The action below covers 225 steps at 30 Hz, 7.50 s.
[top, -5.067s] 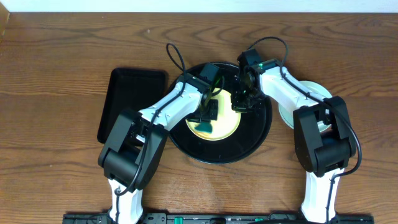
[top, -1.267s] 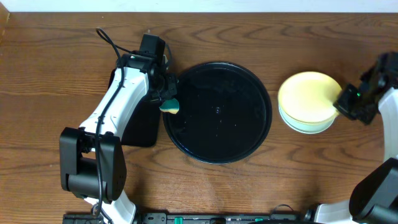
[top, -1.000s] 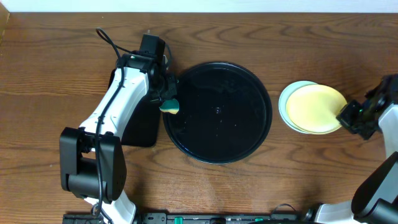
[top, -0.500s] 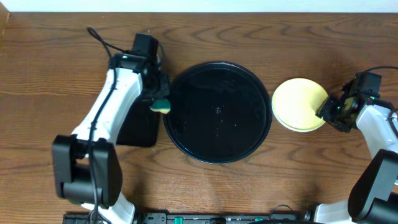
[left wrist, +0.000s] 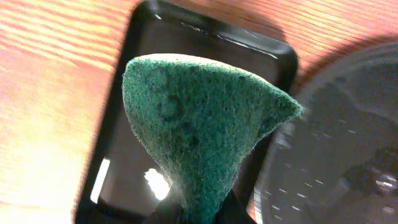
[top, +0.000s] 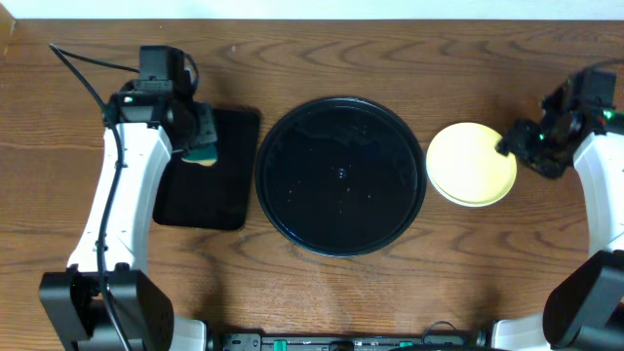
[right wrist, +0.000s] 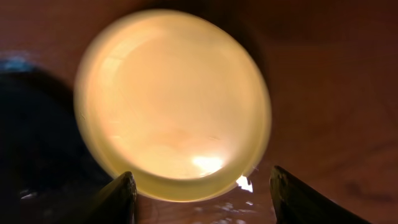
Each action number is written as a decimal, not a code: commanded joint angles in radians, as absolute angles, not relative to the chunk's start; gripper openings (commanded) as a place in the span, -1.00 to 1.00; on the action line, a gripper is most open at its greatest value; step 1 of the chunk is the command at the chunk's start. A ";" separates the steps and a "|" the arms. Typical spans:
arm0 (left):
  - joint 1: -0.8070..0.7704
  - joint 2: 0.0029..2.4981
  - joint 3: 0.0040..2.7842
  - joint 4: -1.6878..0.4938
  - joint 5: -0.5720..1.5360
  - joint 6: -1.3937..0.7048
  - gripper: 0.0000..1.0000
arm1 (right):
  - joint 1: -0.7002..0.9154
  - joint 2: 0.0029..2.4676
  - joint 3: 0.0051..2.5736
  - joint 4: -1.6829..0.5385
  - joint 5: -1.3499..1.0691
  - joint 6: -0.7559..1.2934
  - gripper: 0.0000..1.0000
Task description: Clean dirty plates on tray and stack at the side
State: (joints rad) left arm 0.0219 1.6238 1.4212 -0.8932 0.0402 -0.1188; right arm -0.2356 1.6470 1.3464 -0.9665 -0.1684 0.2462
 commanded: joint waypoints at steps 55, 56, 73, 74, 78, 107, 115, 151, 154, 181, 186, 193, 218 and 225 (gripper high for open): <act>0.021 1.270 1.468 -0.909 0.017 -0.133 0.64 | -0.019 1.144 1.856 -1.345 -0.188 0.092 0.98; 0.021 1.270 1.468 -0.909 0.017 -0.133 0.64 | -0.019 1.119 1.856 -1.345 -0.188 0.092 0.98; 0.021 1.270 1.467 -0.909 0.017 -0.133 0.64 | -0.027 0.790 1.491 -1.077 -0.060 -0.055 0.98; 0.021 1.270 1.467 -0.909 0.017 -0.133 0.64 | -0.027 0.747 1.402 -0.996 -0.060 -0.062 0.99; 0.021 1.270 1.467 -0.909 0.017 -0.133 0.64 | -0.027 0.584 1.069 -0.700 -0.080 -0.065 0.99; 0.021 1.270 1.467 -0.909 0.017 -0.133 0.66 | -0.025 0.007 0.006 -0.056 -0.214 0.044 0.98; 0.021 1.270 1.467 -0.909 0.017 -0.133 0.65 | -0.025 0.010 0.006 -0.056 -0.214 0.044 0.98; 0.020 0.466 0.670 -0.368 0.015 -0.099 0.65 | -0.025 0.010 0.006 -0.056 -0.214 0.044 0.98; 0.020 0.360 0.500 -0.227 0.018 -0.099 0.65 | -0.025 0.010 0.006 -0.056 -0.214 0.044 0.98; 0.041 0.001 0.004 -0.072 0.022 0.014 0.66 | -0.025 0.010 0.006 -0.056 -0.214 0.044 0.98; 0.041 0.004 0.004 -0.070 0.021 0.014 0.66 | -0.025 0.010 0.006 -0.056 -0.214 0.044 0.98; 0.041 0.006 0.004 -0.070 0.022 0.015 0.66 | -0.025 0.010 0.006 -0.056 -0.214 0.044 0.98; 0.041 0.006 0.004 -0.070 0.021 0.014 0.66 | -0.025 0.010 0.006 -0.056 -0.214 0.044 0.98; 0.041 0.006 0.004 -0.070 0.021 0.014 0.66 | -0.025 0.010 0.006 -0.056 -0.214 0.044 0.99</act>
State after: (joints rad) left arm 0.0368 0.0109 0.0158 -0.0242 0.0273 0.0010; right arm -0.0238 0.0147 0.0067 -0.0521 -0.2096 0.0341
